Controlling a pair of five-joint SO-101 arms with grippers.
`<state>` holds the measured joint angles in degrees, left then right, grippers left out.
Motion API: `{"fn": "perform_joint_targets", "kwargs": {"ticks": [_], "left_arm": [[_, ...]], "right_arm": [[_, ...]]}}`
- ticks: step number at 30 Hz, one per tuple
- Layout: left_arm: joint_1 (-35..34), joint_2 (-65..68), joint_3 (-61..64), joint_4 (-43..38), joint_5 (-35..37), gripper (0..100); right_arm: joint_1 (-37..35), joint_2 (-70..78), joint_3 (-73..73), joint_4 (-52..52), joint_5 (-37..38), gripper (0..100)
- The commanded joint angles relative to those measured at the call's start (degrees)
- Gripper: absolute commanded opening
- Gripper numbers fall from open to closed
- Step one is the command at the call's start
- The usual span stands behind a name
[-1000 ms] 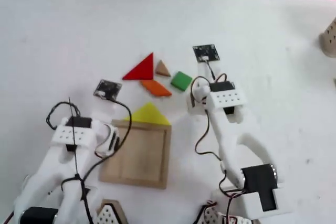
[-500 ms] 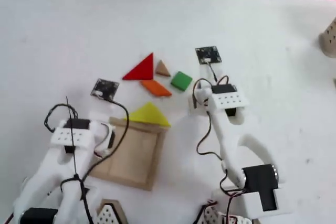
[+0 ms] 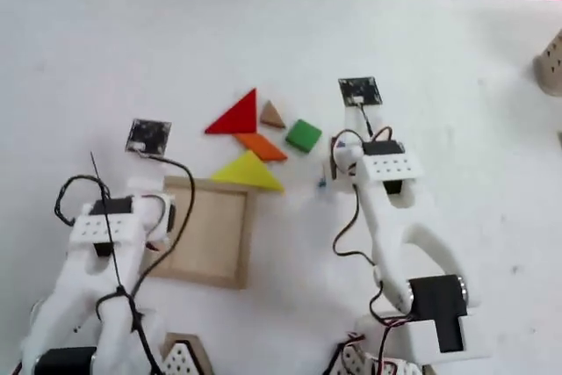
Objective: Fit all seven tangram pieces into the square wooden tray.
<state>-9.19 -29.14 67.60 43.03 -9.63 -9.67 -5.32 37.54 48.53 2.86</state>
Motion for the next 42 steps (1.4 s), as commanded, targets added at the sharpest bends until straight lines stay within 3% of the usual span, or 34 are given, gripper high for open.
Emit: {"fn": "perform_joint_targets", "kwargs": {"ticks": [1,8,15,18,23,31,38,42], "left_arm": [[-1.9,2.9,-6.4,-1.1,-0.4,2],[-4.1,24.7,-23.5,2.9,-0.4,2],[-7.8,29.6,-32.2,5.5,-0.4,3],[-9.3,29.6,-32.5,6.1,-0.8,3],[-9.4,29.6,-32.6,12.8,-12.6,14],[-7.1,29.6,-32.2,14.4,-16.0,17],[-5.8,25.7,-28.2,12.7,-17.0,17],[-6.0,19.4,-22.4,8.2,-16.6,24]], "right_arm": [[0.5,-2.6,-0.3,-1.0,-0.4,1.9],[0.5,-2.6,-0.3,-1.0,-0.4,1.9],[0.4,-2.6,-0.3,-0.9,-0.4,2.1],[0.2,-2.6,-0.3,-0.9,-0.4,2.1],[-1.5,-2.6,-0.3,-0.7,-0.4,2.1],[-1.9,-2.7,-0.8,-0.9,-0.4,2.2],[-9.1,-2.4,-10.6,3.6,-0.4,2.6],[-12.6,-0.2,-17.7,5.1,-0.9,12.0]]}}
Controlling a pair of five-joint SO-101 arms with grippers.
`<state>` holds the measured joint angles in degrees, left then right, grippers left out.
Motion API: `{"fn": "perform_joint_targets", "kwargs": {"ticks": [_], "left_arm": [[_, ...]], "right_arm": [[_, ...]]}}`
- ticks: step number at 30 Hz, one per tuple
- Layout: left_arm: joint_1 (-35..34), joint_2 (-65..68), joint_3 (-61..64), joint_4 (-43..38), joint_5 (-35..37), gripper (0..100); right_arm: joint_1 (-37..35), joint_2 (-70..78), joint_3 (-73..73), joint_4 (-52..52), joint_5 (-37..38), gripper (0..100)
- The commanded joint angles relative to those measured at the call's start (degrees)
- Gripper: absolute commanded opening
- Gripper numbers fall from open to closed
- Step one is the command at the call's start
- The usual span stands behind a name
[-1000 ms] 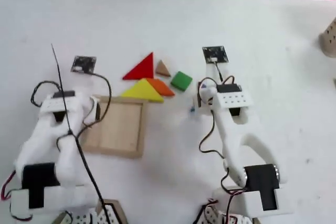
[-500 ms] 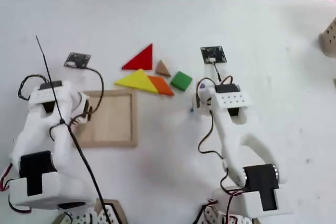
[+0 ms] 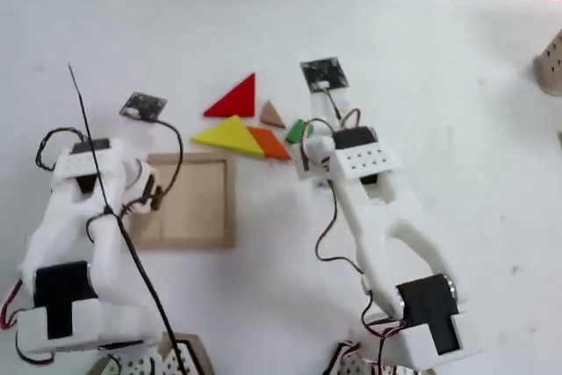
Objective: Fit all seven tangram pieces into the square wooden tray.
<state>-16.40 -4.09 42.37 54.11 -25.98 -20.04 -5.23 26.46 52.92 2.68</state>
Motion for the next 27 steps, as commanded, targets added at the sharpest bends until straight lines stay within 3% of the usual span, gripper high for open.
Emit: {"fn": "perform_joint_targets", "kwargs": {"ticks": [1,11,18,27], "left_arm": [[1.2,-7.3,4.4,-4.1,-0.1,26],[-1.5,-13.3,8.4,-8.7,5.3,28],[-2.3,-13.3,8.0,-8.7,10.2,34],[-2.3,-13.2,8.1,-8.8,10.3,35]], "right_arm": [[-2.9,1.2,-8.6,0.4,-0.8,14.2],[-9.7,29.8,-35.0,-5.2,-0.9,16.0],[-11.8,47.6,-61.5,6.5,0.0,16.6],[-12.7,67.2,-89.4,19.8,3.9,22.6]]}}
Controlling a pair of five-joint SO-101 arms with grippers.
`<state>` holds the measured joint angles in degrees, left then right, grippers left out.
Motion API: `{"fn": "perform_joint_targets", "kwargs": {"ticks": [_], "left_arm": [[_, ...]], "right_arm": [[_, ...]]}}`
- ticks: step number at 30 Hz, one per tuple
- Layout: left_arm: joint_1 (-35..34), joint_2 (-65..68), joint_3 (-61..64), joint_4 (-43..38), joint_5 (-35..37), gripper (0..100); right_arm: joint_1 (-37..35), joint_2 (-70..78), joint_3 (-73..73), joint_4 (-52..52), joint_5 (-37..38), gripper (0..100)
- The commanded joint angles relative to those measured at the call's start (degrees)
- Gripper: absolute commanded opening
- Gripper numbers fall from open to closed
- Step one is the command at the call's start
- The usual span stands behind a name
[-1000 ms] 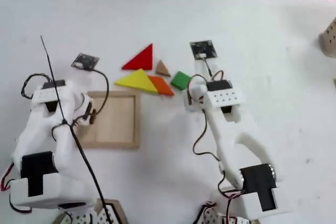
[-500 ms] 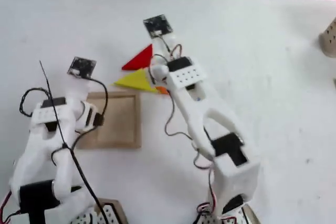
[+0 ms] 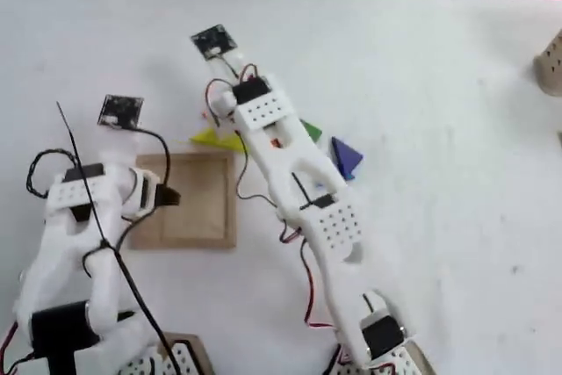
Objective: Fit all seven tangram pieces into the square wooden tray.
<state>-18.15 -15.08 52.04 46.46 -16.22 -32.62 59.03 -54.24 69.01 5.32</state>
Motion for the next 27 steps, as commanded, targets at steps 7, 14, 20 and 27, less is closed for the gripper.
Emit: {"fn": "perform_joint_targets", "kwargs": {"ticks": [7,14,20,27], "left_arm": [[-0.6,-2.2,-1.4,-1.1,0.3,35],[-1.5,-2.2,-1.3,-1.1,0.3,35],[-1.5,-2.2,-1.3,-1.1,0.2,35],[-1.5,-2.2,-1.3,-1.1,0.2,35]], "right_arm": [[0.7,11.0,-23.7,19.6,4.8,22.6],[-0.7,15.7,-31.1,29.8,13.5,11.9],[1.0,14.3,-29.9,30.4,13.3,11.4],[1.5,3.2,-12.3,30.3,10.7,11.9]]}}
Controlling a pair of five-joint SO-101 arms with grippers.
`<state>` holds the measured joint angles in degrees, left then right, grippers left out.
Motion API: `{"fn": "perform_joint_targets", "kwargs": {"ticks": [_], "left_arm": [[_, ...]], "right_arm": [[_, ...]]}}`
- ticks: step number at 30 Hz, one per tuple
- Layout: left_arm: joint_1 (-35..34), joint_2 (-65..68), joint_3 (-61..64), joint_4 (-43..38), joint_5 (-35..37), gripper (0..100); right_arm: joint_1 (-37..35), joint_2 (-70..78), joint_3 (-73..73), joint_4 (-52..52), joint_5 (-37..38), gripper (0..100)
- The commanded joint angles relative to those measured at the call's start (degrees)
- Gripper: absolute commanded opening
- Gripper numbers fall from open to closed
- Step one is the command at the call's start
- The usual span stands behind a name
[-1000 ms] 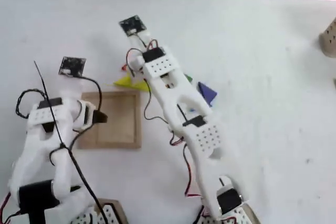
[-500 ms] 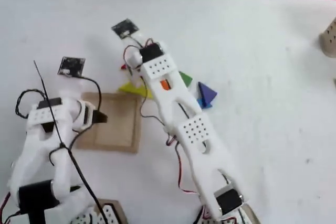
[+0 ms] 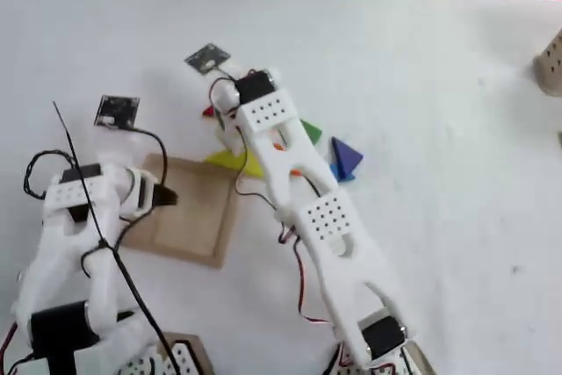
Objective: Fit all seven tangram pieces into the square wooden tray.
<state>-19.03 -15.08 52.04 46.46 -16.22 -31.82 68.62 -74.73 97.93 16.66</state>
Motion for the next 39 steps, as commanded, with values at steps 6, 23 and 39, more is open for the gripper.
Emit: {"fn": "perform_joint_targets", "kwargs": {"ticks": [6,23,39], "left_arm": [[-0.7,-2.2,-1.3,-1.8,0.2,35],[-0.7,1.3,-2.6,-2.5,0.9,35],[-11.0,19.2,-21.7,3.9,21.0,35]], "right_arm": [[0.6,-20.5,32.1,-4.4,-0.6,11.9],[-0.3,-71.8,101.4,-41.7,-0.4,12.1],[-0.2,-63.1,96.6,-41.7,-0.5,19.8]]}}
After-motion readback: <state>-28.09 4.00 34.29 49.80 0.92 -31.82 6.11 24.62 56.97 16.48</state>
